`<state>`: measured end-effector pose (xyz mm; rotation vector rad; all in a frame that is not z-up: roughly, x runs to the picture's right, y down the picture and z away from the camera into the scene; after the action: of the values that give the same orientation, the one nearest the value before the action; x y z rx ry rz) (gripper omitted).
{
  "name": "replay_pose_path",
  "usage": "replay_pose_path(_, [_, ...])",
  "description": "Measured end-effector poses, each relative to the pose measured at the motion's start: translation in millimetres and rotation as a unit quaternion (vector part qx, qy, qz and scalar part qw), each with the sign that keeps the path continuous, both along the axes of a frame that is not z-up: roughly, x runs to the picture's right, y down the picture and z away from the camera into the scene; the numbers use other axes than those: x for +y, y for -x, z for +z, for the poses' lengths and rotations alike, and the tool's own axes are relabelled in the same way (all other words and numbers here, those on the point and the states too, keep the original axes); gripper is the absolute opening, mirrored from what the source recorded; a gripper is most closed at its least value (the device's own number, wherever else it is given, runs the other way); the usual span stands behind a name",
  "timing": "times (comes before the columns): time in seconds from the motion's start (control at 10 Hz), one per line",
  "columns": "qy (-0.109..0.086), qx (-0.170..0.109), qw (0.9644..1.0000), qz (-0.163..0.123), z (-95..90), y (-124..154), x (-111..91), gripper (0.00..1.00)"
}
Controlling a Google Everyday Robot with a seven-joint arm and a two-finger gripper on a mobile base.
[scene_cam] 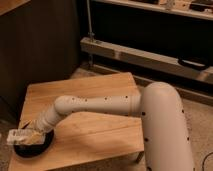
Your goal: Place the bottle in the ceramic bowl
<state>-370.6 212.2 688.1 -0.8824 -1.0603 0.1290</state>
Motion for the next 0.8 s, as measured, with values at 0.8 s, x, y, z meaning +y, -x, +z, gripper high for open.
replay_pose_path(0.8, [0.000, 0.007, 1.0000, 0.004, 7.8, -7.3, 0.9, 0.54])
